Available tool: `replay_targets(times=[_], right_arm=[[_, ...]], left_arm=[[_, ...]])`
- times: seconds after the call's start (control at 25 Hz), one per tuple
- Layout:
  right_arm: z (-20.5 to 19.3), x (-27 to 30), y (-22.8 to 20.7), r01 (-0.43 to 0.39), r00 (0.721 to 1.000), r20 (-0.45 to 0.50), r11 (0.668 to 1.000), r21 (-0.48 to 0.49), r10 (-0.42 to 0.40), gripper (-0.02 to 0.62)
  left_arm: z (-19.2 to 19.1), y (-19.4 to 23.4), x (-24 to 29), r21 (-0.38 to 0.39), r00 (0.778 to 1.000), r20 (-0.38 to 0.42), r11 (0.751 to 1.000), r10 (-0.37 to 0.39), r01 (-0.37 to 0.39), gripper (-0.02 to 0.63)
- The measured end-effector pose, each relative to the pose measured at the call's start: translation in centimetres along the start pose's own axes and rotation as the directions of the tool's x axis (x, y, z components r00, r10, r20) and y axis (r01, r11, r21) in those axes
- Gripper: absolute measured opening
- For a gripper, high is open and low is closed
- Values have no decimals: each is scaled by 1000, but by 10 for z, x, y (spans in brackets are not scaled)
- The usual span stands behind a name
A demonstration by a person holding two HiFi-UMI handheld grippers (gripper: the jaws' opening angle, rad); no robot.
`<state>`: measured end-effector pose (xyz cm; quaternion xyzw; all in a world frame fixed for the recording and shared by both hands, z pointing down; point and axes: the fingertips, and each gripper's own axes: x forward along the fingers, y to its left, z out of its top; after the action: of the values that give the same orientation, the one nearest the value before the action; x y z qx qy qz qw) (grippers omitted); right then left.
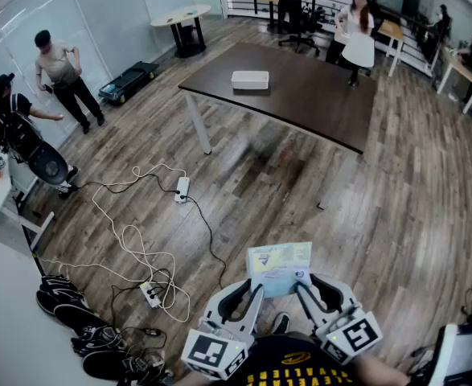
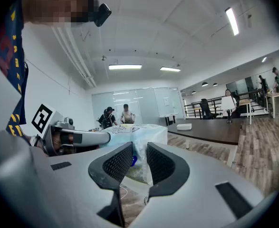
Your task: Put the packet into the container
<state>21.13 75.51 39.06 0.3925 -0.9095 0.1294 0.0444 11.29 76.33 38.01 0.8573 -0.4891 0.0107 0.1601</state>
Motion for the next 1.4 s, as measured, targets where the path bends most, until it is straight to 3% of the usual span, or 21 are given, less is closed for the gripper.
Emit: replay_targets(times=[0.4,0.8,1.4], right_arm=[[5,6,-23,-27,1000,-9,1000,4,27,106],[-6,28,-40,-91,995,-44,995,34,93,106],[20,166,-53,-50,995,-91,999,20,52,106]], left_arm=[[-1,-4,20,-3,999,-42,999,34,-34,80],[-6,10,39,-17,995,-18,995,96,-97,80],[27,138,91,-49,998,-23,997,52,-53,79]])
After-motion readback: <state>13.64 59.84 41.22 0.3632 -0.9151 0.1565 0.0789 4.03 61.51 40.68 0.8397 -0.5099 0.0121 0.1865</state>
